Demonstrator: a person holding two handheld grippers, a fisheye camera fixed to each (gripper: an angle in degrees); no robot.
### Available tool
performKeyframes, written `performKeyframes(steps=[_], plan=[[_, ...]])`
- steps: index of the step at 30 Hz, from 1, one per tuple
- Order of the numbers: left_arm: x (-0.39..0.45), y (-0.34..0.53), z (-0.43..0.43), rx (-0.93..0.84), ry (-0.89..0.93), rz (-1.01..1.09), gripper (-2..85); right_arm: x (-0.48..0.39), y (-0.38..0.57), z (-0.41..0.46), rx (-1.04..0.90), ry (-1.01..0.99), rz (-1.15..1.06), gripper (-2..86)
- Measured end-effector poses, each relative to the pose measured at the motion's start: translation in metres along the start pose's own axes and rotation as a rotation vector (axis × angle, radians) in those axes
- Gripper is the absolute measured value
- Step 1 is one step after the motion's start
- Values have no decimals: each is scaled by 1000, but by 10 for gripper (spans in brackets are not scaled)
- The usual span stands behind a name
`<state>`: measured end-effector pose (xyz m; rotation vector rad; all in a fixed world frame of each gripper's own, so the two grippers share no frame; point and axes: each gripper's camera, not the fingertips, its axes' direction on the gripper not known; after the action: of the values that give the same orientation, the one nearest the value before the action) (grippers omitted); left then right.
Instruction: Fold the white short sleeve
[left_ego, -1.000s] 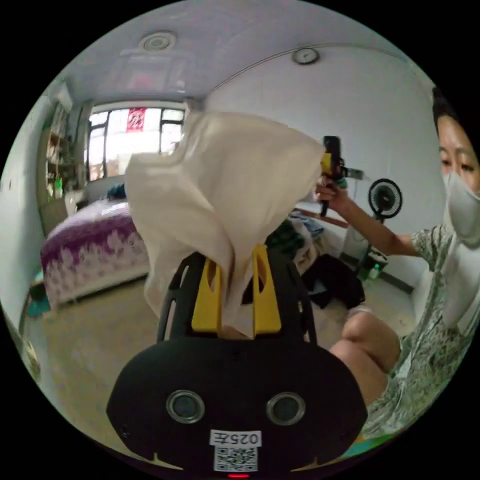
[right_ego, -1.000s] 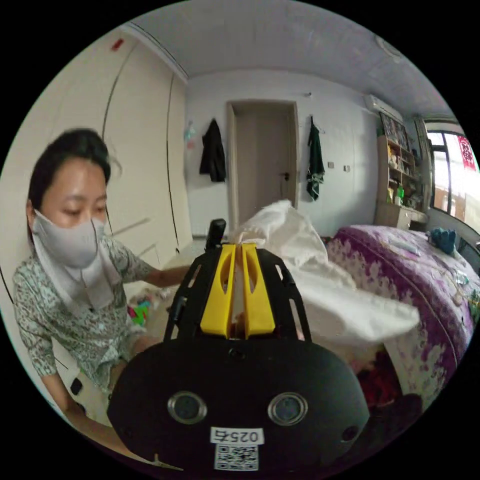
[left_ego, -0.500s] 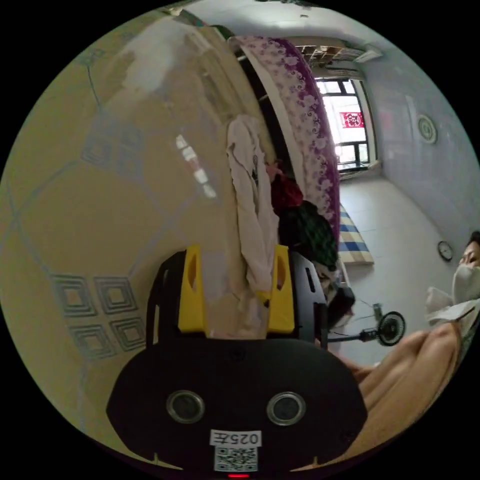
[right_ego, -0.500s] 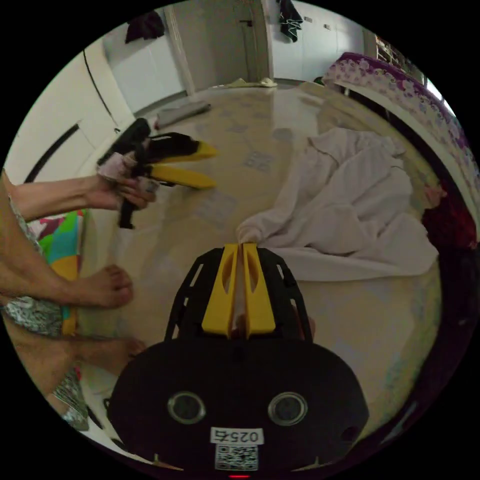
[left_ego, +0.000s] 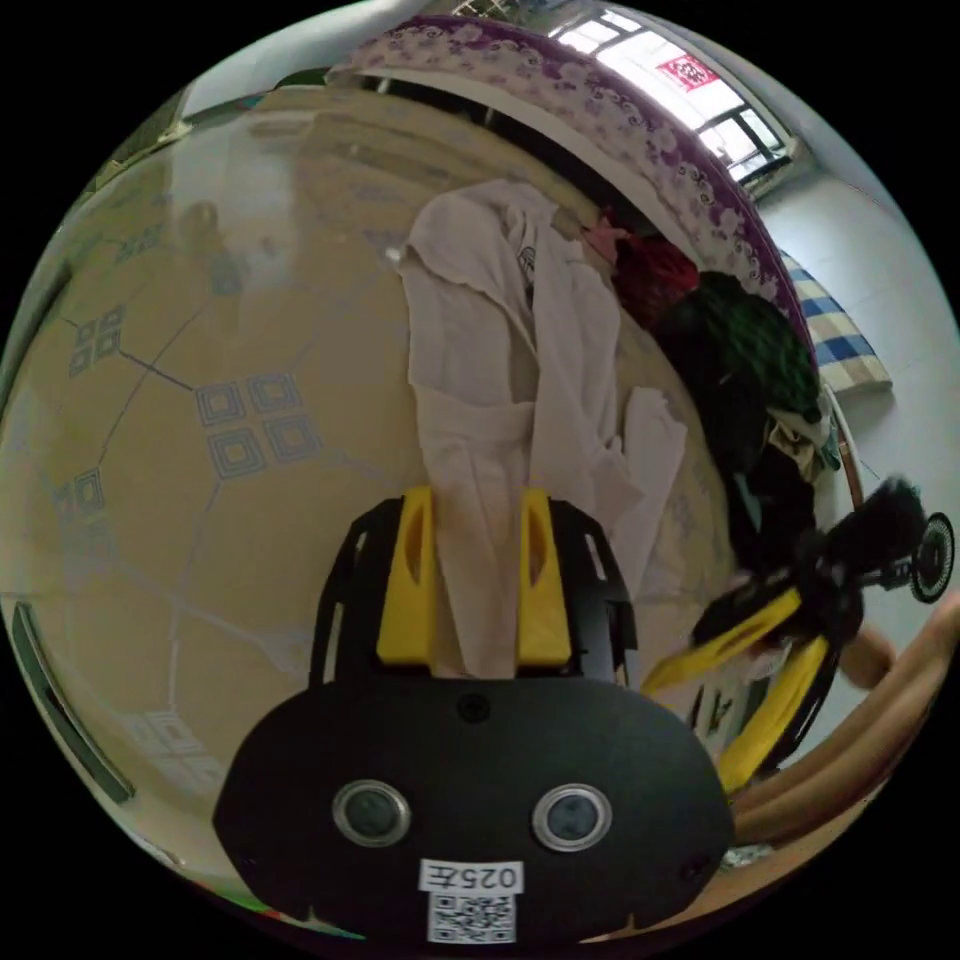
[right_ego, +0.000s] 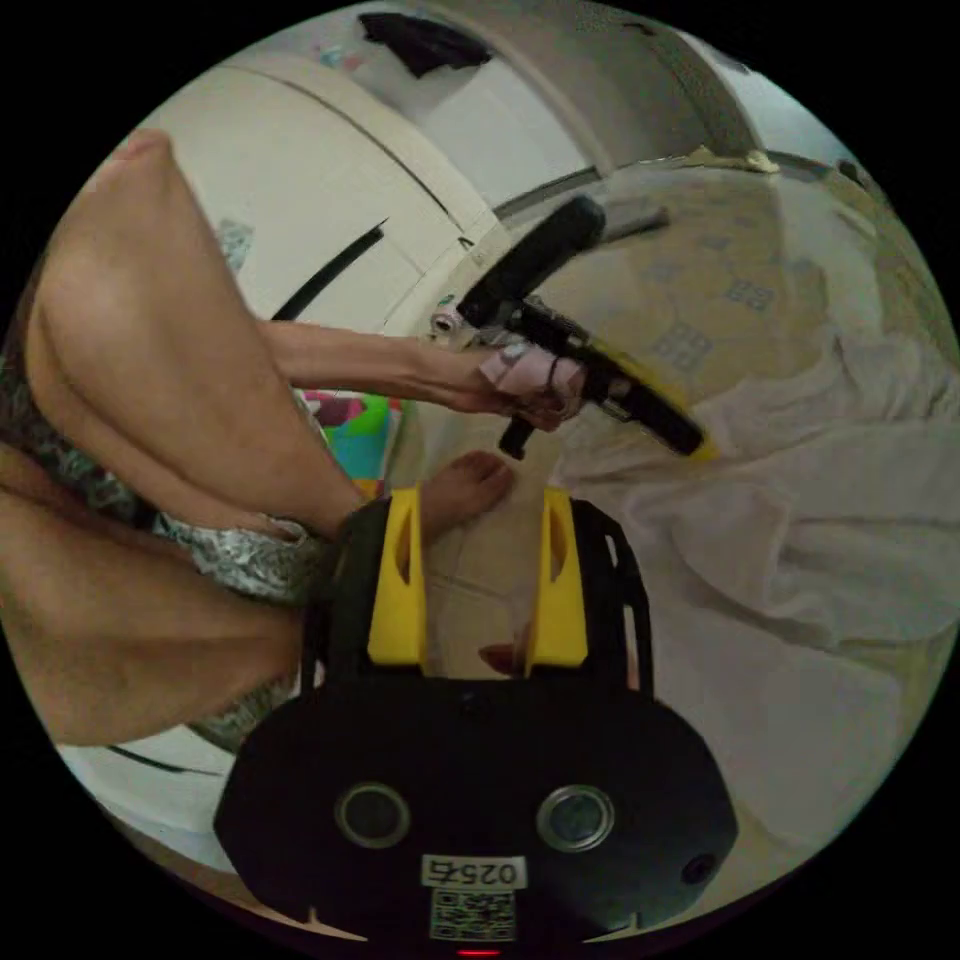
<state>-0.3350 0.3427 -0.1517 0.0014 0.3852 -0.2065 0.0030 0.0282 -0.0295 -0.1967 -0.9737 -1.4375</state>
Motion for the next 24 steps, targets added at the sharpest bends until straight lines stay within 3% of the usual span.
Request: performKeyframes(steps=[4,8,11,15,18,24], plan=[[21,21,10,17,-26,121,9,54,-63,-55,-38,71,3,145],[38,35,7,-4,-4,55,57,151,-155,-75,-240,230,-41,166],[50,52,9,8,-11,8,69,209,-208,-54,-407,377,-138,161],[65,82,15,32,-11,-1,64,251,-251,3,-630,360,-344,165],[78,107,20,33,-11,-50,47,258,-255,50,-854,384,-539,155],[132,156,37,59,-122,-31,-2,256,-230,86,-1023,475,-745,156]])
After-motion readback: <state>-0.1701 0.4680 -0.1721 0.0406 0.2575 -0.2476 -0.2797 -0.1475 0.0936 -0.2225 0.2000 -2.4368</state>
